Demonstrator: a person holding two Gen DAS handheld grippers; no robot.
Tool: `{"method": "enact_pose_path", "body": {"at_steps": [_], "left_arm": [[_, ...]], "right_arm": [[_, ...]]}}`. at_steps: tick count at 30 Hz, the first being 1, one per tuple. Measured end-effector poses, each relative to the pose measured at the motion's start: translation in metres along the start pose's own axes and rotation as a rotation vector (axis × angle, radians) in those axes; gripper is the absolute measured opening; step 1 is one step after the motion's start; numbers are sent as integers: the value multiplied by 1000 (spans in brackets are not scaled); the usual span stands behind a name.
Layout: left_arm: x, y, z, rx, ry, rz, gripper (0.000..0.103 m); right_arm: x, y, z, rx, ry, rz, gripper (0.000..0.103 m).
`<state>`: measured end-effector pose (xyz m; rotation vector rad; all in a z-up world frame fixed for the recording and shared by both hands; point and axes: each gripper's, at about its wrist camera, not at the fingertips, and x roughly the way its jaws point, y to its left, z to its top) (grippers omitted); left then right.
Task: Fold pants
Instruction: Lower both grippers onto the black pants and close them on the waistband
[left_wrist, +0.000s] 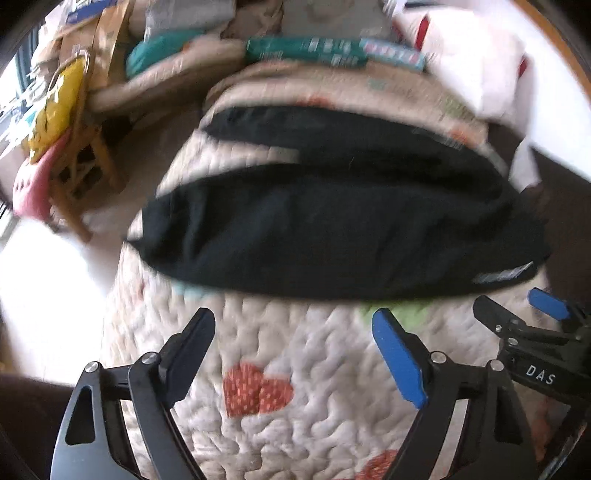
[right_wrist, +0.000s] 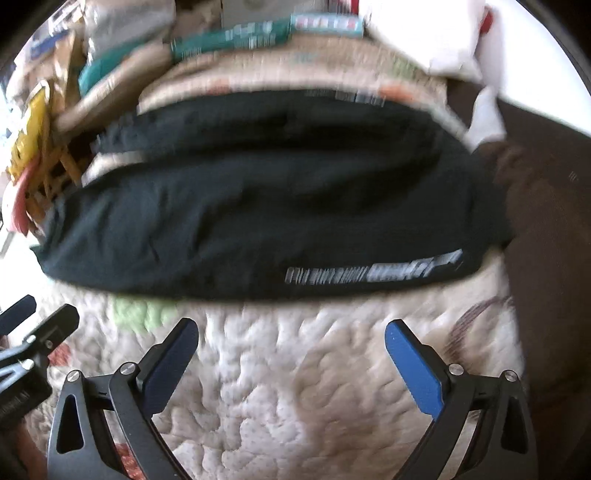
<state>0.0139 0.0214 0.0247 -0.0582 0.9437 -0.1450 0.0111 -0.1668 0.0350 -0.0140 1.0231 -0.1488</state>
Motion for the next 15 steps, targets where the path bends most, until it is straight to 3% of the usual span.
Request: {"method": "enact_pose_path", "body": {"at_steps": [5,7,13,15], "left_arm": [[-37,-5,39,71,-175,24,87],[-42,-3,56,90,-223,58,87],[-22,29,111,7,-176,39,87],[-10,35,124,7,-169,77,87]], "right_arm": [[-40,-15,39,-7,-131,45,102],[-45,-18,52,-16,-144,48,103],[-47,-44,96,-60,-168,-9,103],[-44,-54,106,-66,-170,-31,103]]}}
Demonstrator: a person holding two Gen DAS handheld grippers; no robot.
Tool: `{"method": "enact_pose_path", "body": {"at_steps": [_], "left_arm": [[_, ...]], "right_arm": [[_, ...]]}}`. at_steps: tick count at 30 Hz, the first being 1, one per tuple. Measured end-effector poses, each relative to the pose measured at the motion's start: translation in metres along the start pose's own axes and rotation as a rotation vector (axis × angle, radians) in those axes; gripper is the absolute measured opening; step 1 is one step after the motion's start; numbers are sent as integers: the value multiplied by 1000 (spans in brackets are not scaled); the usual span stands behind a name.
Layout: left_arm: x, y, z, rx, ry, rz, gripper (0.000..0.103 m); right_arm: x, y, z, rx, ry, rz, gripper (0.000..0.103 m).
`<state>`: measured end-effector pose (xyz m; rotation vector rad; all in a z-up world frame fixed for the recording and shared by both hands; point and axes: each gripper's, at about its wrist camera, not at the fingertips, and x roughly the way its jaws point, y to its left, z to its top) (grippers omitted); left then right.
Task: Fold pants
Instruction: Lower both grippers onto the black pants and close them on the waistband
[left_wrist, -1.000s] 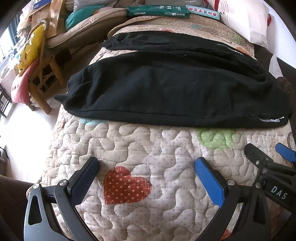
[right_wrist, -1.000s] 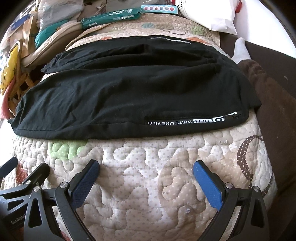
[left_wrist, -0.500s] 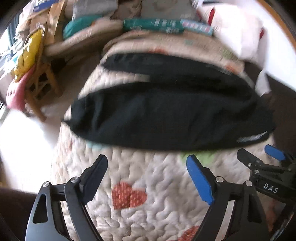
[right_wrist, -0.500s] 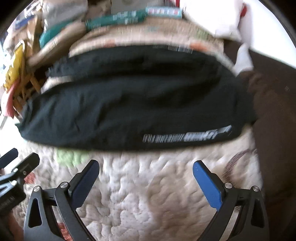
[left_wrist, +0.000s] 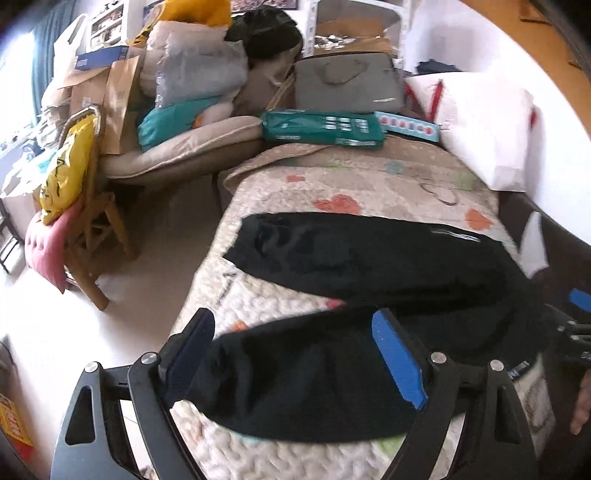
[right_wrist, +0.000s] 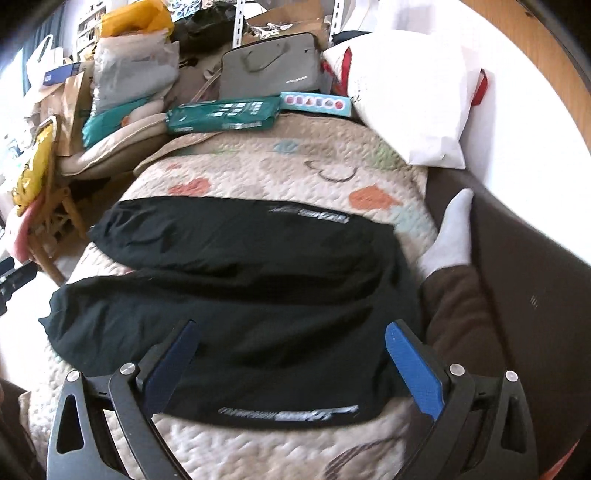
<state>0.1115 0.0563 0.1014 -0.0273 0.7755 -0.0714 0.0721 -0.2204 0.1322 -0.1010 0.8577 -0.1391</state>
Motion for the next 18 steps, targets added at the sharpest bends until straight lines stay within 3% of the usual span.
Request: {"method": "enact_pose_path", "body": {"at_steps": [2,7,10,14,18], "left_arm": [[12,1,6,19,2,37,87],[40,9,18,38,18,49,87],[65,15,28,63,38,36,87],[108,32,45,53,74,13,87],[154,52,62,25,132,-20,87]], "right_arm": [[10,-8,7,3,19,-5,103],[38,-19,20,3,96,5,103],[61,-21,35,-25,154,65,103],[96,-31,65,-28,168,140,103],[145,-40,98,-29,187,142,102]]}}
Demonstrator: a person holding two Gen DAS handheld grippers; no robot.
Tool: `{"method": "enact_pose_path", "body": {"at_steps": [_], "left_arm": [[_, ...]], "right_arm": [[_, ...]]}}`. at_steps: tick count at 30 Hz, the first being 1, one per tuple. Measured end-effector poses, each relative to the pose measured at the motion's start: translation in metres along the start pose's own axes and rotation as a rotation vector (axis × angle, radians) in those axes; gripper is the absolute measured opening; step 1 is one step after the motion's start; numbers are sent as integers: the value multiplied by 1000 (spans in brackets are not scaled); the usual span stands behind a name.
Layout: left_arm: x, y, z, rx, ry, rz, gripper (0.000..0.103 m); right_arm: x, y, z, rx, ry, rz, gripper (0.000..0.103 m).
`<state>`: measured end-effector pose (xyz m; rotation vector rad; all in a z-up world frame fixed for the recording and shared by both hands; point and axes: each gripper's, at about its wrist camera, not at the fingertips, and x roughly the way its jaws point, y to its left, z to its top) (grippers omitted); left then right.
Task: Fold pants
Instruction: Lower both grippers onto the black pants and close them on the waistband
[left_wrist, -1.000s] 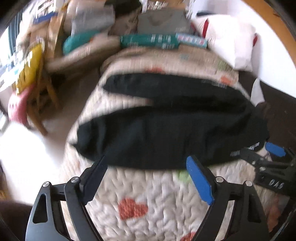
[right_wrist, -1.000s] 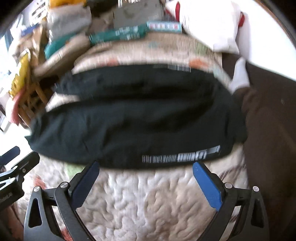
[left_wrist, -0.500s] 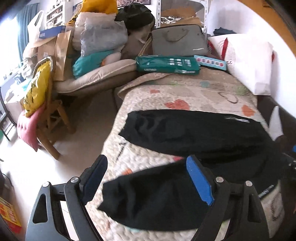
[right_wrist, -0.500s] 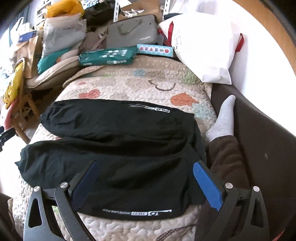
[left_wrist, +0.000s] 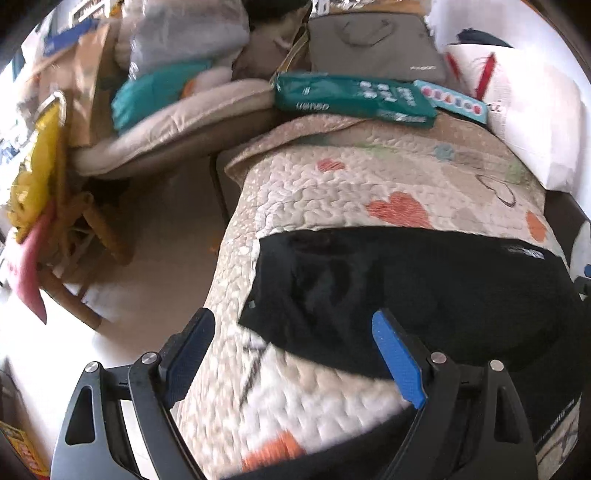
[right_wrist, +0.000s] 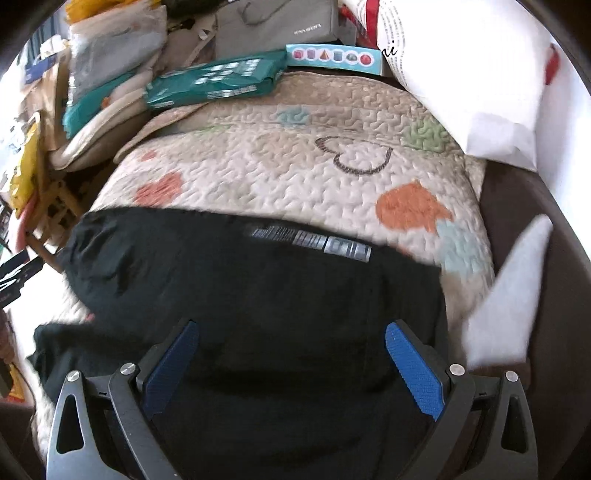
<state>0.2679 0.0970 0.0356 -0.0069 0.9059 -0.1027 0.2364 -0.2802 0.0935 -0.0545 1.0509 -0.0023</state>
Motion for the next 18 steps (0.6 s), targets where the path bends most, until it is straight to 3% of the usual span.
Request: {"method": "enact_pose_path", "body": {"at_steps": [8,18], "left_arm": [[74,20,40,-13,83,-73,87],[123,3,56,36,165,-104,86]], "right_arm": [[77,-11,63,-45,27,36,102],[131,-15,76,-77,98,105,102]]}}
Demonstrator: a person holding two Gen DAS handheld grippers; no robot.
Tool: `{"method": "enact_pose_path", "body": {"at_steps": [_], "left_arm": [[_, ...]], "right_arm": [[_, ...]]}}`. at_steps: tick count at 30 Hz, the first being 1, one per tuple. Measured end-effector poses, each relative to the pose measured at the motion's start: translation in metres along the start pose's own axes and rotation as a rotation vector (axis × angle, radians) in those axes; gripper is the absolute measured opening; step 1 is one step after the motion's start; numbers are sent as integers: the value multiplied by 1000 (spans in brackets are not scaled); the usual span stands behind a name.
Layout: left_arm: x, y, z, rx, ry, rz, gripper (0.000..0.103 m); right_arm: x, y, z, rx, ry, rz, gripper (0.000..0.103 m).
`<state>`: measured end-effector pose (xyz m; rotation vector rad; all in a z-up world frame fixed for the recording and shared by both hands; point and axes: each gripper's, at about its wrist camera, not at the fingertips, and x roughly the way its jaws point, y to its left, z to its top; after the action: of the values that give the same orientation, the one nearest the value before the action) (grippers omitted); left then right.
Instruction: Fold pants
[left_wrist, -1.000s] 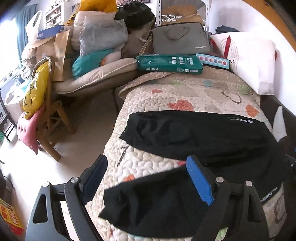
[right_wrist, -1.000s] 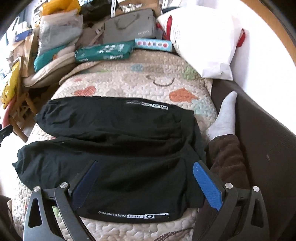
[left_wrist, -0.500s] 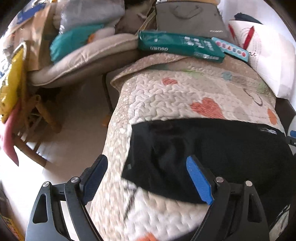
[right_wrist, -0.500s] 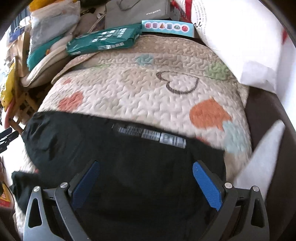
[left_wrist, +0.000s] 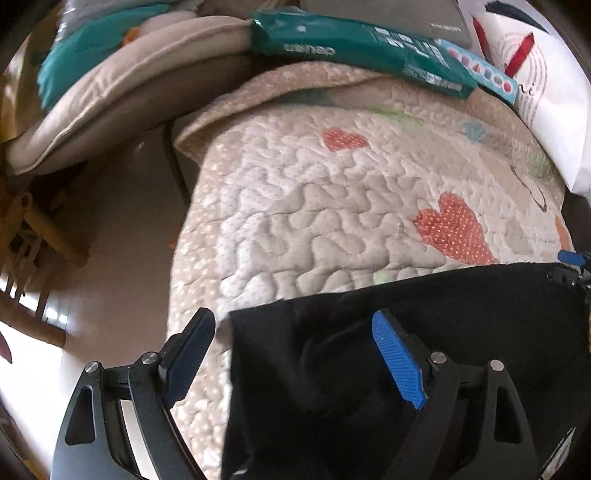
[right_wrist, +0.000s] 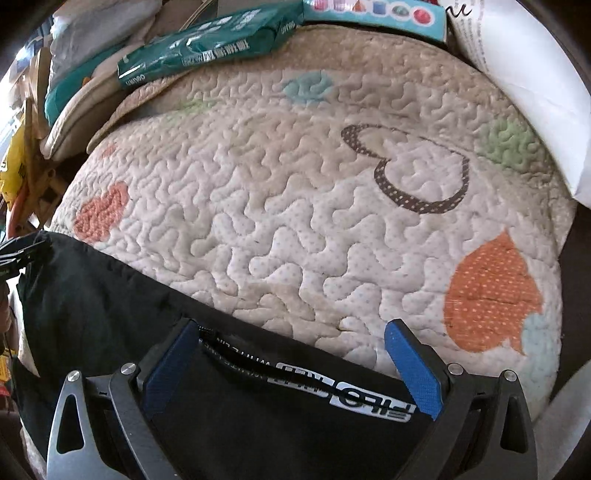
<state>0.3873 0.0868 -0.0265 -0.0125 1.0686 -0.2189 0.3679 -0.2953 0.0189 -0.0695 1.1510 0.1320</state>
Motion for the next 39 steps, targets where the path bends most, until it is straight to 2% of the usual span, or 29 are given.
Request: {"method": "enact_pose_path", "body": {"at_steps": [1,4,5,7,10,14,15,16,17,19,20,21,22,27,34,39], "left_arm": [[1,-4,1,12,4,-8,79],[0,-16,6,62,19,-17,47],[0,-17,7,70,25,-17,39],[-1,-20,9,94,36,-19,32],[-1,-21,11,112,50,-18,31],[-1,-21,11,125,49,-12,31],[-2,-21,10,127,47,-9,29],[-3,-23,10,132,40,0,21],[-4,-25,10,138,36,1,15],[-8,-31,9,157,18,23,13],[-9,-34,8,166,9,37,13],[-12,-35,7,171,0,49,13],[-14,-36,7,170,-7,53,13],[-35,-39,7,165,-48,79,13],[-79,-53,1,217,-126,117,13],[-112,-58,-16,247,-179,140,13]], "right_arm": [[1,-2,0,3,-1,13,102],[1,-6,1,7,0,44,102],[2,-5,2,-6,6,49,102],[2,-2,3,-32,15,59,100],[4,7,5,-88,40,83,96],[7,17,-2,-182,58,44,91],[6,19,-3,-186,58,44,86],[5,19,-3,-186,58,47,82],[3,19,-3,-189,56,49,70],[-3,20,-3,-191,51,55,53],[-7,19,-3,-189,43,41,29],[-10,18,-2,-176,46,64,22],[-13,16,-2,-156,46,84,21],[-24,30,-10,-173,22,48,13],[-56,44,-21,-168,-31,-9,13],[-83,58,-38,-188,-53,-52,12]]}}
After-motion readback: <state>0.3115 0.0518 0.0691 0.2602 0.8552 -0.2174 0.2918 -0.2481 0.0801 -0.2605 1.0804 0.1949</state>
